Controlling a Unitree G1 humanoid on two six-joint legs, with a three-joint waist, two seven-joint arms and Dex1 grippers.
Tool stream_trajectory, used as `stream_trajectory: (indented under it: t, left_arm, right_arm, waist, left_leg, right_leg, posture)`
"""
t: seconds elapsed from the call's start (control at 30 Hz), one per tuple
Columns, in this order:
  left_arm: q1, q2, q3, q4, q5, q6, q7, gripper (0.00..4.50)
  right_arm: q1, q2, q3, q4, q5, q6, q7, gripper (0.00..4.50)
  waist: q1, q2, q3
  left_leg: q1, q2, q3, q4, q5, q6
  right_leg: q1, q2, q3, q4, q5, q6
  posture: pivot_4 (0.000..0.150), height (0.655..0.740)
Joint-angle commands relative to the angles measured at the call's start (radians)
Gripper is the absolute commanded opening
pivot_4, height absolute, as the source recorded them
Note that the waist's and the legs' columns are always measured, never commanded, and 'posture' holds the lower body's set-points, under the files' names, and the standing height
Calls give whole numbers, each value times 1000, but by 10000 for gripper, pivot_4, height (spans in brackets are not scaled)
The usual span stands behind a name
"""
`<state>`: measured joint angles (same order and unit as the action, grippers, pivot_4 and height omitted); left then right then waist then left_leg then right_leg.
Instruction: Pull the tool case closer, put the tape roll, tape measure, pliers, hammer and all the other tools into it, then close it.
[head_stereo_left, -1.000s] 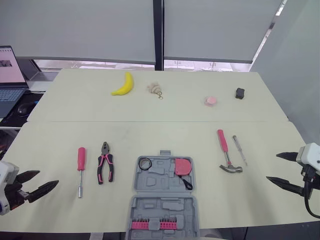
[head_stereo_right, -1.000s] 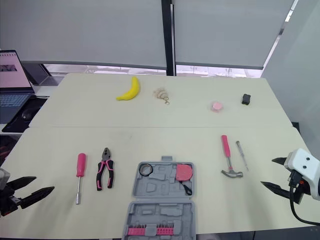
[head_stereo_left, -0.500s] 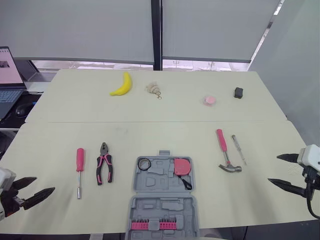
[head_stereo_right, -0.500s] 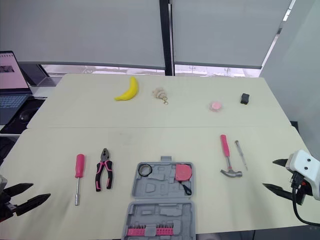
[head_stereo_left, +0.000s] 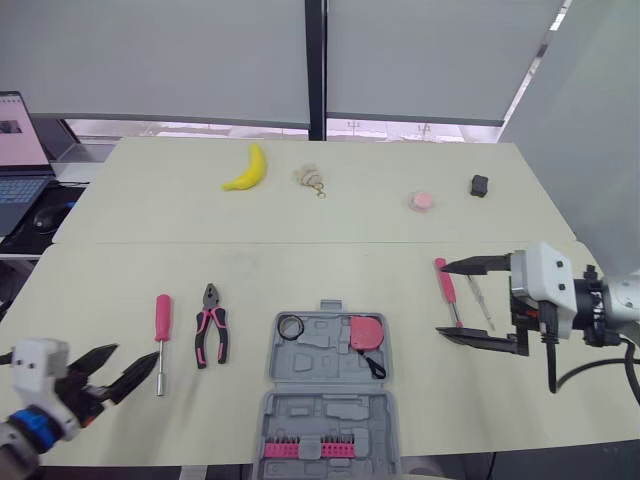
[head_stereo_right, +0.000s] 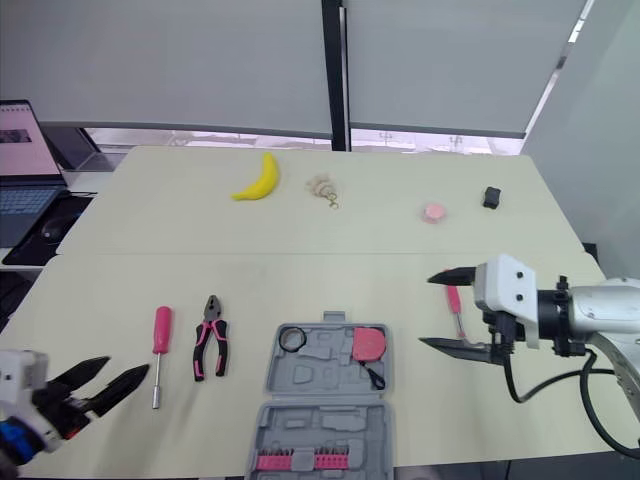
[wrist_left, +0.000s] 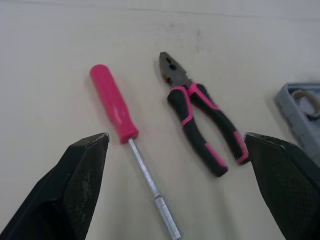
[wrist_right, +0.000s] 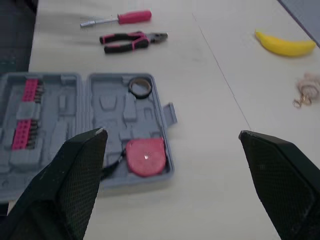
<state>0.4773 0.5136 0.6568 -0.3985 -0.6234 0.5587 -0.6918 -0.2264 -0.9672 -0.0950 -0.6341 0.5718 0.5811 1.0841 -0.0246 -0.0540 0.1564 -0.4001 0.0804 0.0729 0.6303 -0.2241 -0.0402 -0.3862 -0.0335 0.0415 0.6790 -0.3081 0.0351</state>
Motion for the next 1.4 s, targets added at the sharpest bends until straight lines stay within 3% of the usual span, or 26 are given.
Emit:
stream_trajectory:
  t: [0.03, 0.3, 0.7, 1.2, 1.4]
  left_arm:
    - [-16, -74, -44, -138, 18, 27, 173, 45000]
    - [-100, -226, -223, -257, 115, 100, 467, 45000]
    - [-324, -299, -362, -123, 292, 299, 753, 45000]
    - [-476, -280, -376, 71, 383, 410, 784, 45000]
    - [-473, -253, -387, 100, 377, 397, 732, 27785]
  right_arm:
    - [-51, 10, 46, -22, 22, 30, -12, 44818]
    - [-50, 13, 96, -34, 22, 39, -11, 44818]
    - [-76, 9, 122, -30, 21, 56, -7, 44818]
    - [-78, 18, 145, -46, 12, 62, -29, 44818]
    - [-69, 19, 146, -51, 7, 59, -37, 45000]
  waist:
    - [2, 0, 0]
    - [-1, 0, 0]
    - [-1, 0, 0]
    - [-1, 0, -1]
    - [-2, 1, -1]
  left_leg:
    - [0, 0, 0, 0, 0, 0]
    - [0, -2, -3, 0, 0, 0]
    - [0, -2, -12, 1, 0, 0]
    - [0, -2, -13, 1, 0, 0]
    - [0, -2, -13, 1, 0, 0]
  right_leg:
    - [1, 1, 0, 0, 0, 0]
    - [2, 9, 2, 0, 0, 0]
    - [2, 14, 1, 1, 0, -3]
    - [3, 15, 0, 1, 0, -3]
    - [3, 14, 0, 1, 0, -3]
  posture:
    - [1500, 7400]
    - [1500, 7400]
    - [1500, 7400]
    - [1500, 7400]
    - [1500, 7400]
